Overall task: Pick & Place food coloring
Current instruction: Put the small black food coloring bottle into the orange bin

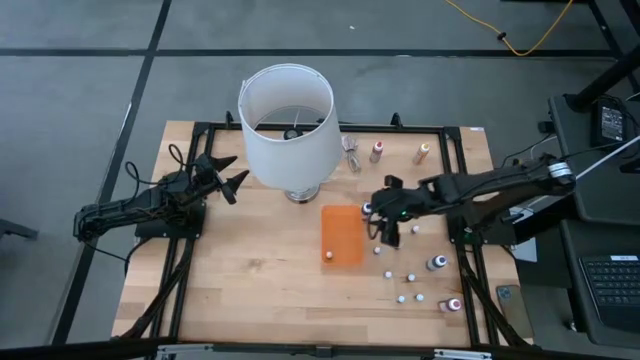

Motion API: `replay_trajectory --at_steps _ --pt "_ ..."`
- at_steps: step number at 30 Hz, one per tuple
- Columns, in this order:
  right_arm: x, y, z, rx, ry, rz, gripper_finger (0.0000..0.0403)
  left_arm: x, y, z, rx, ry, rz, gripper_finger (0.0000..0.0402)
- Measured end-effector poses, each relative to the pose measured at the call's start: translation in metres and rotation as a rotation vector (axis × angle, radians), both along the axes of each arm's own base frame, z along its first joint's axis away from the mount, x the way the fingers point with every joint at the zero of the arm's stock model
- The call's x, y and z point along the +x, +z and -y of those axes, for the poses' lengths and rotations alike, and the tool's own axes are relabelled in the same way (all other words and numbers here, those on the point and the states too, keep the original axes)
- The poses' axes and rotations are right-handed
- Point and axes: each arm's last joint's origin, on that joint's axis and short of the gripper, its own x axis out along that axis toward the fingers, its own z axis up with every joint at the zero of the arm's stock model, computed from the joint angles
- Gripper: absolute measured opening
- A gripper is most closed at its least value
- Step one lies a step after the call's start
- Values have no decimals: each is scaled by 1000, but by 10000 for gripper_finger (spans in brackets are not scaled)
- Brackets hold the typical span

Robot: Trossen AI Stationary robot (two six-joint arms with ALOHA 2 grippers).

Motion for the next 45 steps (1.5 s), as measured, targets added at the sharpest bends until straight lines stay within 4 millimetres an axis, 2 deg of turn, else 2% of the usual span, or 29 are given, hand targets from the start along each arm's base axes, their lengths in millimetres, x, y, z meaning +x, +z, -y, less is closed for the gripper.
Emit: replay_trajectory --at_steps 8,15,22,27,34,45 --pt "-41 -16 33 -43 -30 -100 227 0 0 0 0 0 0 322" --pt "-55 -32 63 -3 -238 -191 226 0 0 0 0 0 0 322" --pt "-53 -59 86 54 -510 -285 226 0 0 0 0 0 0 322" --pt "-46 -76 98 92 -628 -324 226 0 0 0 0 0 0 322" --pt "-36 -92 106 126 -696 -360 226 0 0 0 0 0 0 322" --pt "-25 -111 108 150 -691 -422 226 0 0 0 0 0 0 322"
